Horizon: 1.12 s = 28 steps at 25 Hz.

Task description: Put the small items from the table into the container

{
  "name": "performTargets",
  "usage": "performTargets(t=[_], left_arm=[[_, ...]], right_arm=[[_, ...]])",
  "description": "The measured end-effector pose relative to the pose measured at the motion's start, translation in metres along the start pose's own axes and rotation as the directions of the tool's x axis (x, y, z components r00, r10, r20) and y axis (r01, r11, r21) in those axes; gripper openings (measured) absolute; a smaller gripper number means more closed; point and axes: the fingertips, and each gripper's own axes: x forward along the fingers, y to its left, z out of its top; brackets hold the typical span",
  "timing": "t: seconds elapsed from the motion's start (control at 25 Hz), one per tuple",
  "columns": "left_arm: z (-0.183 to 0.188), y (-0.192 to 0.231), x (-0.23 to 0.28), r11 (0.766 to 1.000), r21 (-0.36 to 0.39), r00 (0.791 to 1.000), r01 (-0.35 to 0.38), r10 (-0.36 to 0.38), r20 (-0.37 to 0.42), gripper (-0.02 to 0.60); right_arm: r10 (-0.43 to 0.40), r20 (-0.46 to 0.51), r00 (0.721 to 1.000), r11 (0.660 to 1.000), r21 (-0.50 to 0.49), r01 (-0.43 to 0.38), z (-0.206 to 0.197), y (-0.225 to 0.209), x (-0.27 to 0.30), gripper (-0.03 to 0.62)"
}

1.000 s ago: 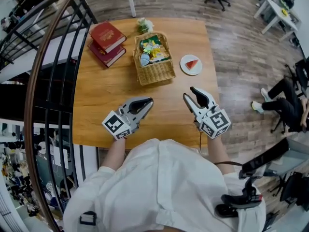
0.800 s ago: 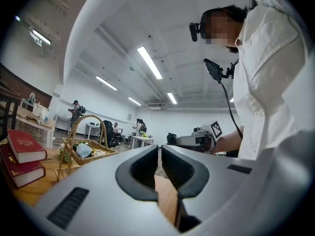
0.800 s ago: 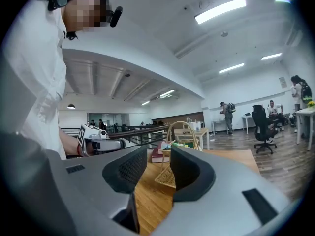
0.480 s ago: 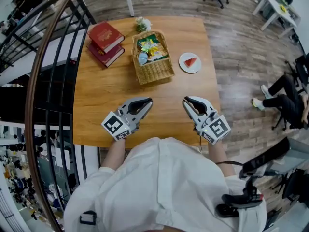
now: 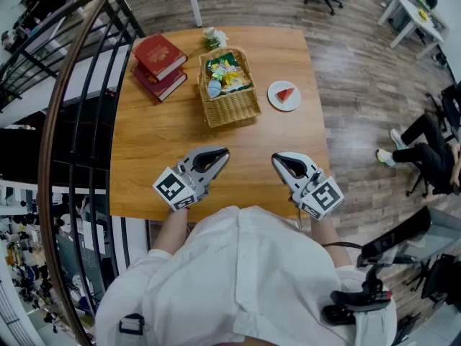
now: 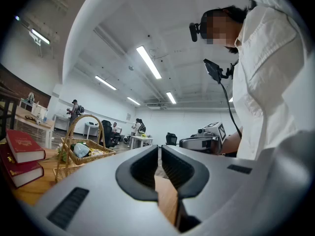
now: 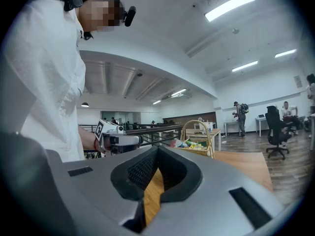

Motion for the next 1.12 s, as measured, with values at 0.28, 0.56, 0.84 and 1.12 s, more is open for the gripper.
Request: performTargets(t=[0.28, 0.56, 0.84, 1.12], left_arm=[[-0.002, -0.017, 0.001, 1.000, -0.004, 1.000, 0.028, -0.028, -0.006, 0.008], [-0.005, -0.037, -0.005, 0.998, -0.023, 0.999, 0.053, -0.054, -0.009, 0.008], [0.001, -0.030, -0.005, 0.999, -0.005, 0.999, 0.042, -0.042, 0.003, 0.008], [0.002, -0.034, -0.001, 0.999, -0.004, 0.999, 0.051, -0.051, 0.007, 0.008]], right_arm=[[0.024, 0.010, 1.000, 1.000, 0.002, -0.024, 0.001, 0.012, -0.002, 0.016], [0.027, 0.016, 1.000, 1.000, 0.014, -0.027, 0.001, 0.026, -0.006, 0.015], [0.030, 0.022, 0.999, 1.000, 0.005, -0.030, 0.004, 0.025, 0.000, 0.016], [0.033, 0.002, 0.999, 0.999, -0.005, -0.033, 0.004, 0.027, -0.001, 0.015]])
